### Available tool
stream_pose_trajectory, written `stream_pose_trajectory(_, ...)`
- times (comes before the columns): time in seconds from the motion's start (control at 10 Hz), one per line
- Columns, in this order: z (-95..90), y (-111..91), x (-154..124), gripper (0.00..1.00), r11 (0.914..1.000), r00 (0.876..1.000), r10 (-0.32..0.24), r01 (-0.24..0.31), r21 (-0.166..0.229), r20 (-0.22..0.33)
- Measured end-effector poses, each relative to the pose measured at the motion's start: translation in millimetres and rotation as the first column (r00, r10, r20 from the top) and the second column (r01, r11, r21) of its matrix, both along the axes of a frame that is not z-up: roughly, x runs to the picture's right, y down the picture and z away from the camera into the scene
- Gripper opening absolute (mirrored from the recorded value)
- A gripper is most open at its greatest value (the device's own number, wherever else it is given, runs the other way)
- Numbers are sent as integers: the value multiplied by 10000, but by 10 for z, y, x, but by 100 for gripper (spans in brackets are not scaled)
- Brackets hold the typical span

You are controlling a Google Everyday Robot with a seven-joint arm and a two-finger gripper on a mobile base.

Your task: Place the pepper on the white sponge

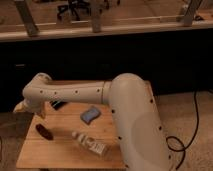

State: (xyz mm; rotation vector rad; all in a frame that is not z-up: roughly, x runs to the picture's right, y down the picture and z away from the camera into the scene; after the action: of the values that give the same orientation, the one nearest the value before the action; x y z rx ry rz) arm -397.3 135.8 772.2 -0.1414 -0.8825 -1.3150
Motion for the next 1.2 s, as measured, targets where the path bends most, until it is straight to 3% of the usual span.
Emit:
stream_pose_trajectory(0.6, 222, 122, 256, 80, 9917, 9934, -1146, 1144, -580, 2)
stream_pose_trajectory(0.8, 251, 176, 279, 80, 9843, 9866, -1621, 1631, -676, 212)
stream_pose_trajectory(1.2, 291, 294, 224, 80, 9612, 9633, -2615, 2656, -745, 602)
